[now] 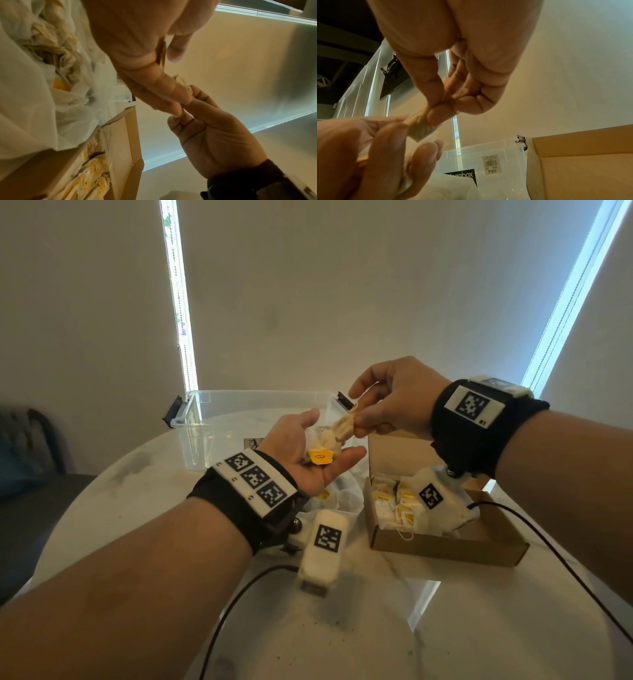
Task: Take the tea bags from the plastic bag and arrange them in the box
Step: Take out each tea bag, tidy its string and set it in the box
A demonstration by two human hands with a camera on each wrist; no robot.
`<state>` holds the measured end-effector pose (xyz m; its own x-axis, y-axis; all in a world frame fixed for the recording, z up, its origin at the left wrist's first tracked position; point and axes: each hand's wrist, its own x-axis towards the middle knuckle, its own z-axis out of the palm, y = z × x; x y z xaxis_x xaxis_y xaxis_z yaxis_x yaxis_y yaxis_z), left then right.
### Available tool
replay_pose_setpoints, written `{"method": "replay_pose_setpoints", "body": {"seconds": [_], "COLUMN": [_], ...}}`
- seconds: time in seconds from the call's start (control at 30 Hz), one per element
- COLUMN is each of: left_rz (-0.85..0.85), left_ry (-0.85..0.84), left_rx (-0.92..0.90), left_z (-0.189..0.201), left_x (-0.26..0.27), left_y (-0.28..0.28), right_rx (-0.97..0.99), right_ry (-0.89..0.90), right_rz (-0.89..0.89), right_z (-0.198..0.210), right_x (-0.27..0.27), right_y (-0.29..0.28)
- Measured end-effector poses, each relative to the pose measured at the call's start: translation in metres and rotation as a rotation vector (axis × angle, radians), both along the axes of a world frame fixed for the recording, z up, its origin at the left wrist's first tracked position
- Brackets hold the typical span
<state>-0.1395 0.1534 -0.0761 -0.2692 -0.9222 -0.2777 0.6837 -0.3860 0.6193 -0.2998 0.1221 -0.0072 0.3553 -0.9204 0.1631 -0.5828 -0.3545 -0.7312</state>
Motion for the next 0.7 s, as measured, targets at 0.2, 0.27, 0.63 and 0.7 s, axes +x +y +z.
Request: {"method": "replay_pose_setpoints", "body": {"seconds": [0.2, 0.27, 0.63, 0.7], "left_rz": [-0.009, 0.066, 0.106, 0.092], "left_ry": [-0.18, -0.241, -0.319, -0.293], "left_rx": [-0.077, -0.106, -0.257, -0.267], "left_z": [0.003, 0.001, 0.002, 0.002], "left_x": [-0.003, -0.006, -0.019, -0.019], "left_y": [-0.001, -0.005, -0.003, -0.001], "right_rx": [-0.051, 0.007, 0.063, 0.072], "right_ry": [0.059, -0.023, 0.067, 0.078], "right_rz": [0.036, -0.014, -0.102, -0.092], "right_z": [-0.002, -0.003, -0.009, -0.009], "right_x": [-0.005, -0.007, -0.01, -0.011], "right_y": [0.004, 0.003, -0.003, -0.003]}}
